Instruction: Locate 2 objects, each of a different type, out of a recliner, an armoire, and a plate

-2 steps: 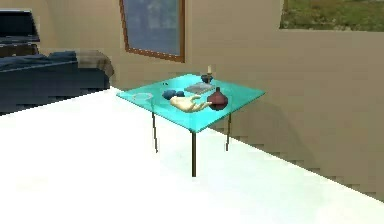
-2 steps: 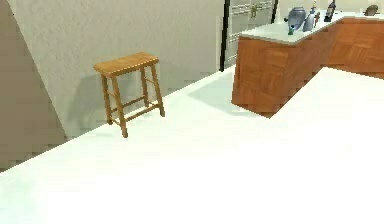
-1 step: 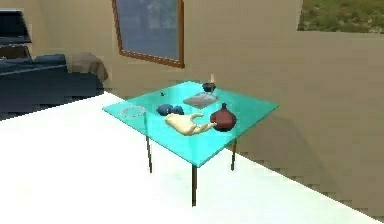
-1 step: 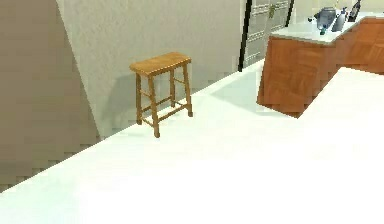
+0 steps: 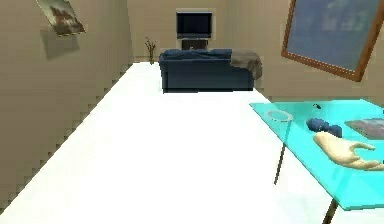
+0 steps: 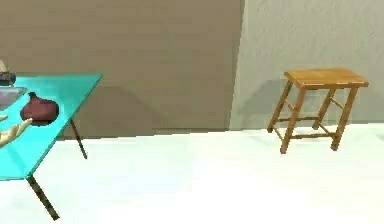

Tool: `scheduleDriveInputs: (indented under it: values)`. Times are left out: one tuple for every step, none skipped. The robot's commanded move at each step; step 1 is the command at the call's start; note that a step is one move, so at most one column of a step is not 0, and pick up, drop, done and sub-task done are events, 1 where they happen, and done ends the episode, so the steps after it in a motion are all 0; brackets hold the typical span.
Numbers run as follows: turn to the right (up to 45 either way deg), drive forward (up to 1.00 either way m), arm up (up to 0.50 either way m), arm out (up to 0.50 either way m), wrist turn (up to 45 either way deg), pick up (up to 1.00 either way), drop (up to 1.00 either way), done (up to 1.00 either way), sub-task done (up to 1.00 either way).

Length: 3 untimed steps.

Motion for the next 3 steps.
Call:
scheduleDriveInputs:
  values:
    - [0.0,0.95,0.00,0.00,0.0,0.00,0.00,0.00,0.00]
    - [45.0,0.00,0.00,0.00,0.0,0.00,0.00,0.00,0.00]
    - [0.0,0.00,0.00,0.00,0.0,0.00,0.00,1.00,0.00]
